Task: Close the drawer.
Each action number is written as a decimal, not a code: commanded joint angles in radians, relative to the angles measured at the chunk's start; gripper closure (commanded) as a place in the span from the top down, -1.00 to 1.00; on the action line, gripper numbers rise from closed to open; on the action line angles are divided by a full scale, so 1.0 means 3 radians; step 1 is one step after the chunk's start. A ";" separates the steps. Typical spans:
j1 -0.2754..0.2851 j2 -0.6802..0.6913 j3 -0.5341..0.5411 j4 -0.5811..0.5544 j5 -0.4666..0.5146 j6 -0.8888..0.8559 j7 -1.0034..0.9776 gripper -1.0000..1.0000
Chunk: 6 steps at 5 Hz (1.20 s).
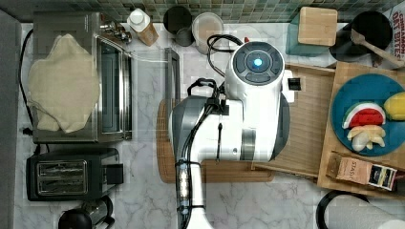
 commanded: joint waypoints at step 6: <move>-0.0071 0.0755 0.0104 0.0167 0.0109 0.0556 -0.0309 -1.00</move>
